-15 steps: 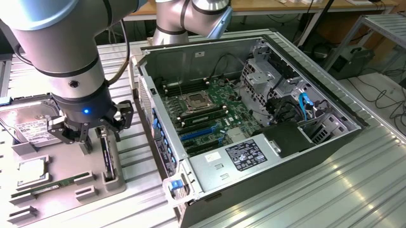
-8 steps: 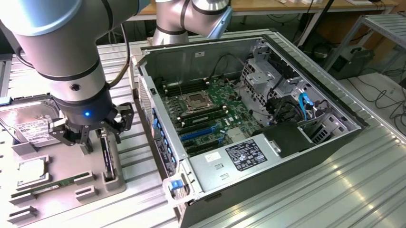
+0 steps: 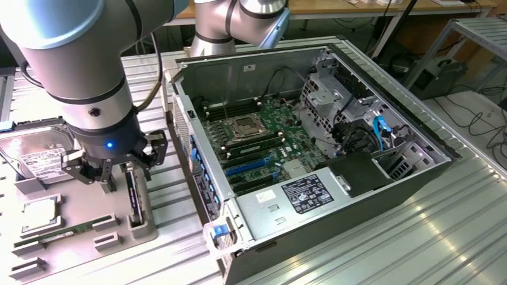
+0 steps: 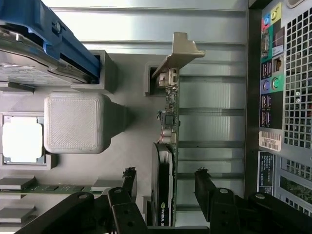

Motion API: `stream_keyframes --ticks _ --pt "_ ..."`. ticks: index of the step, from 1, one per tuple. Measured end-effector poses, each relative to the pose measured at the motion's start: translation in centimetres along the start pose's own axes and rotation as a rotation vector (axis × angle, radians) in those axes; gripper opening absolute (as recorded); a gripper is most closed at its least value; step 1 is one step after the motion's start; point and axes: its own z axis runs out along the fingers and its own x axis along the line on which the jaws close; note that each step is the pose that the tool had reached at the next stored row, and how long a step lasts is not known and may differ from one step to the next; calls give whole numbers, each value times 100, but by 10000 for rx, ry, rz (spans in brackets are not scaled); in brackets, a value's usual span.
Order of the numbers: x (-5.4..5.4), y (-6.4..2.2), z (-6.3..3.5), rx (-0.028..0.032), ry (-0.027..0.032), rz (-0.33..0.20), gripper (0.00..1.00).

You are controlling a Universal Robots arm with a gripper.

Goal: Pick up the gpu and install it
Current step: 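Pick up the gpu and move the gpu toward the slot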

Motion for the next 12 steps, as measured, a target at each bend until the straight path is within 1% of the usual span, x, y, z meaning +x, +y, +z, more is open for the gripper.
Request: stream_keyframes --ticks 2,4,9,10,12 --pt "0 -13 13 -1 10 -1 60" --pt "1 -31 30 -1 47 2 60" --pt "3 -40 99 -2 193 9 60" --pt "3 -41 125 -2 232 11 60" --pt "4 -43 169 -2 236 11 60"
